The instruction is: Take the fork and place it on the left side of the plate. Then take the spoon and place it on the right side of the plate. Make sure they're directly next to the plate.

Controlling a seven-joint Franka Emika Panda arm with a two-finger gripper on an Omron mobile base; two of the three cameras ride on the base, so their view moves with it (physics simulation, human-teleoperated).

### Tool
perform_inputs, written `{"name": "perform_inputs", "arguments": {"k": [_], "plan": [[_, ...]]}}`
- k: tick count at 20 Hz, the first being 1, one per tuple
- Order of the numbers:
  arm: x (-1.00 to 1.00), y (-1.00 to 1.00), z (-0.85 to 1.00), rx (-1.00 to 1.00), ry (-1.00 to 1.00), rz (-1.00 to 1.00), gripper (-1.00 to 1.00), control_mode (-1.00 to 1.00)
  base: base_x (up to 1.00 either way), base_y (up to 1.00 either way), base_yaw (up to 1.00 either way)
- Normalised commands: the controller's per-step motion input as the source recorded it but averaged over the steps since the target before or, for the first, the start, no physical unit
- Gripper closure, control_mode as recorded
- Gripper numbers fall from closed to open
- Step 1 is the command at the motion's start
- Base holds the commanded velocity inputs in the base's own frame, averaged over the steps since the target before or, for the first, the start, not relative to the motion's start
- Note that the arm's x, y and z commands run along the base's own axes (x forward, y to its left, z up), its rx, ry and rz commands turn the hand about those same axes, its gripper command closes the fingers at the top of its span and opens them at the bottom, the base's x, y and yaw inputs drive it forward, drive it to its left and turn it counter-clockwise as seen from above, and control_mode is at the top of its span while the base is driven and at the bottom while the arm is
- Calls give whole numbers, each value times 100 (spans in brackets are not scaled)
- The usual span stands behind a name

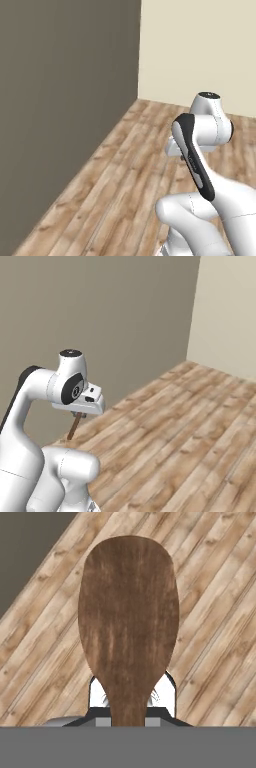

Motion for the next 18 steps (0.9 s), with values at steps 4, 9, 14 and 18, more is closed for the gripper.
{"name": "perform_inputs", "arguments": {"k": [4, 9, 14, 18], "plan": [[0, 0, 0, 0, 0, 0, 100, 100, 100, -8, -37], [0, 0, 0, 0, 0, 0, 100, 100, 100, -7, -39], [0, 0, 0, 0, 0, 0, 100, 100, 100, -8, -38], [0, 0, 0, 0, 0, 0, 100, 100, 100, -11, -35]]}}
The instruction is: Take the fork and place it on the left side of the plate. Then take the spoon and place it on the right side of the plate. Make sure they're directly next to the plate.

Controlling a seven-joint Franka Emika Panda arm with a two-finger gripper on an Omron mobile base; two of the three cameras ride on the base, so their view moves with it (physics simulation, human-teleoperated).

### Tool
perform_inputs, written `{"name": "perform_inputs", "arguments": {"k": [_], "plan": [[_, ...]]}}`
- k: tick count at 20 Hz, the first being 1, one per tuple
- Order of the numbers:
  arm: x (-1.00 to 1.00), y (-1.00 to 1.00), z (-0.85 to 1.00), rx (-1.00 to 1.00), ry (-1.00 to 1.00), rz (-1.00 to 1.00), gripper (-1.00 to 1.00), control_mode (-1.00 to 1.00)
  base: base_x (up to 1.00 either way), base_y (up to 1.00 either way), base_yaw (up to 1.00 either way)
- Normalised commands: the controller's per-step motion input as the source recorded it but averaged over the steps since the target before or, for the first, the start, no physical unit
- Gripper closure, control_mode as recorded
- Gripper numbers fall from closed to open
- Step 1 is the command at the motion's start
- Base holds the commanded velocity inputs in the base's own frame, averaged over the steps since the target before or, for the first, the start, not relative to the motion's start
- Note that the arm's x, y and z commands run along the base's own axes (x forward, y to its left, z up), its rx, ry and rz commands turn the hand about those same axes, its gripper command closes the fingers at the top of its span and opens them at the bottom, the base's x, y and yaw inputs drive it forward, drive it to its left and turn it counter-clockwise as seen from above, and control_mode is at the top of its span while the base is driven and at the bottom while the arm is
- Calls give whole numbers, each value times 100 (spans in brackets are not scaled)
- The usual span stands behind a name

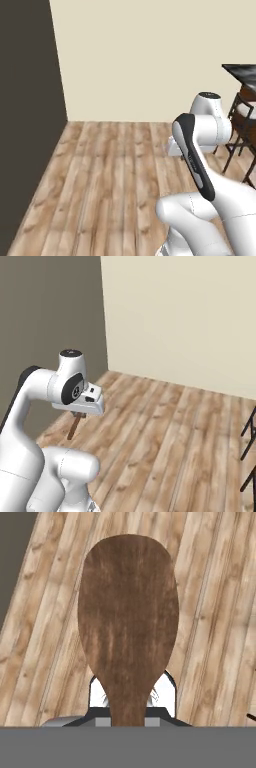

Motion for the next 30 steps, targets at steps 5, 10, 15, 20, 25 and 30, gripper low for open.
{"name": "perform_inputs", "arguments": {"k": [5, 10, 15, 20, 25, 30], "plan": [[0, 0, 0, 0, 0, 0, 100, 100, 100, -14, -32], [0, 0, 0, 0, 0, 0, 100, 100, 100, -5, -33], [0, 0, 0, 0, 0, 0, 100, 100, 100, 0, -43], [0, 0, 0, 0, 0, 0, 100, 100, 100, 0, -54], [0, 0, 0, 0, 0, 0, 100, 100, 84, 0, -62], [0, 0, 0, 0, 0, 0, 100, 100, 51, 0, -74]]}}
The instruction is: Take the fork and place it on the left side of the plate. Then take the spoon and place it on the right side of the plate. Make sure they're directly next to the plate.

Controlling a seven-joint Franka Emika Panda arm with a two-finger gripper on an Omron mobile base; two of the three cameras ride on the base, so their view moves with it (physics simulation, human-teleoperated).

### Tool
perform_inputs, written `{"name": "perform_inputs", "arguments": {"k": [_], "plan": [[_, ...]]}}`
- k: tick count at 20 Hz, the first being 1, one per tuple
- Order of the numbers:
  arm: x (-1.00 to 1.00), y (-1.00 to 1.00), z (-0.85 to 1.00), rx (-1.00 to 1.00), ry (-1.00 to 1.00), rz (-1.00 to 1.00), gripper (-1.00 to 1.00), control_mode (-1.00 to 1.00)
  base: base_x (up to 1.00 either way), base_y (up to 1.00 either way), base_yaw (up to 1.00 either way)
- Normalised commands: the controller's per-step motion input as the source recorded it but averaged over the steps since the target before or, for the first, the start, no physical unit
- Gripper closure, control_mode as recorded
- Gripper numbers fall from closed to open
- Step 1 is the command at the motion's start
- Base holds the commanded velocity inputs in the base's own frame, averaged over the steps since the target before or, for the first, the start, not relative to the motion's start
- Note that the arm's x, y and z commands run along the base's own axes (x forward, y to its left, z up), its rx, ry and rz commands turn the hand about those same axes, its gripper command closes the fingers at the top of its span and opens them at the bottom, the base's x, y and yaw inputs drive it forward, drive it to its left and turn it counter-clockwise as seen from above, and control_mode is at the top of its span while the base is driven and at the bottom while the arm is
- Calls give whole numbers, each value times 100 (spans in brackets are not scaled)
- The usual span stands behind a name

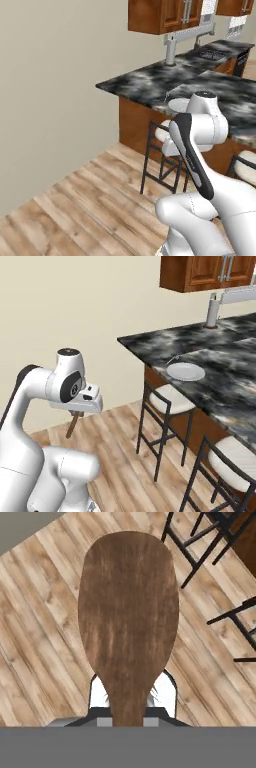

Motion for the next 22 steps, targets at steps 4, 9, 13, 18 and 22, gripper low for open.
{"name": "perform_inputs", "arguments": {"k": [4, 9, 13, 18, 22], "plan": [[0, 0, 0, 0, 0, 0, 100, 100, 38, 0, -78], [0, 0, 0, 0, 0, 0, 100, 100, 46, 0, -75], [0, 0, 0, 0, 0, 0, 100, 100, 84, 4, -62], [0, 0, 0, 0, 0, 0, 100, 100, 100, 46, -25], [0, 0, 0, 0, 0, 0, 100, 100, 100, 68, -17]]}}
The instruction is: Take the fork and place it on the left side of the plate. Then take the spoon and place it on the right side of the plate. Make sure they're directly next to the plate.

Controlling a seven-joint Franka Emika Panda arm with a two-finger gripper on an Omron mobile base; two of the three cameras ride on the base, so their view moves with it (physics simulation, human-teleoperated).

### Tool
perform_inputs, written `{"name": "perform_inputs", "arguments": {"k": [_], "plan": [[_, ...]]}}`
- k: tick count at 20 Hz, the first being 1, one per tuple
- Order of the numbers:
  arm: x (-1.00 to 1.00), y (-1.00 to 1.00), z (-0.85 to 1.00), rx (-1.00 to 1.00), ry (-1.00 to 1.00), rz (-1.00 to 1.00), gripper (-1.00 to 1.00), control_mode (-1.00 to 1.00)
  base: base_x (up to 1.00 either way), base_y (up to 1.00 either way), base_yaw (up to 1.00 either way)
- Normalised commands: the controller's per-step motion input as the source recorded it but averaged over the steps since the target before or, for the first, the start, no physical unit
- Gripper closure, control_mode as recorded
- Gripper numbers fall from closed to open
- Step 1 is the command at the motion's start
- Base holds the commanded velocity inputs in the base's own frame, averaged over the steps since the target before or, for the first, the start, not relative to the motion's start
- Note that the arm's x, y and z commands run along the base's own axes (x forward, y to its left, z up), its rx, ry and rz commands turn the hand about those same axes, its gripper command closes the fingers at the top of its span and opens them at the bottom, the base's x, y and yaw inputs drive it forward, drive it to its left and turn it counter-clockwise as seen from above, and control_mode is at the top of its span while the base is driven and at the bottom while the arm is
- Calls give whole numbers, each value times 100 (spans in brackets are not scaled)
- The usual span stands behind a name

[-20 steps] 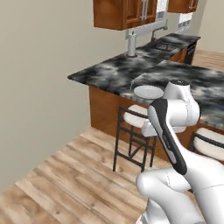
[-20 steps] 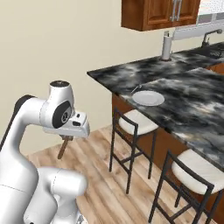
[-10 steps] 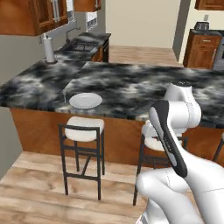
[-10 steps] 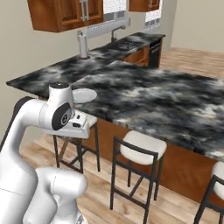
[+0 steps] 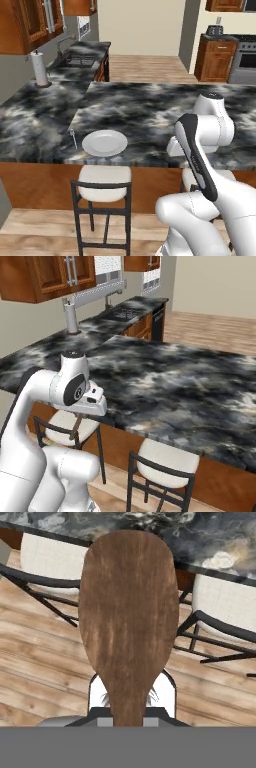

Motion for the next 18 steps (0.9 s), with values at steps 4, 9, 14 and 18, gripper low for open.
{"name": "perform_inputs", "arguments": {"k": [4, 9, 14, 18], "plan": [[0, 0, 0, 0, 0, 0, 100, 100, 75, 53, -28], [0, 0, 0, 0, 0, 0, 100, 100, 74, 2, -25], [0, 0, 0, 0, 0, 0, 100, 100, 64, 3, -8], [0, 0, 0, 0, 0, 0, 100, 100, 9, 0, 0]]}}
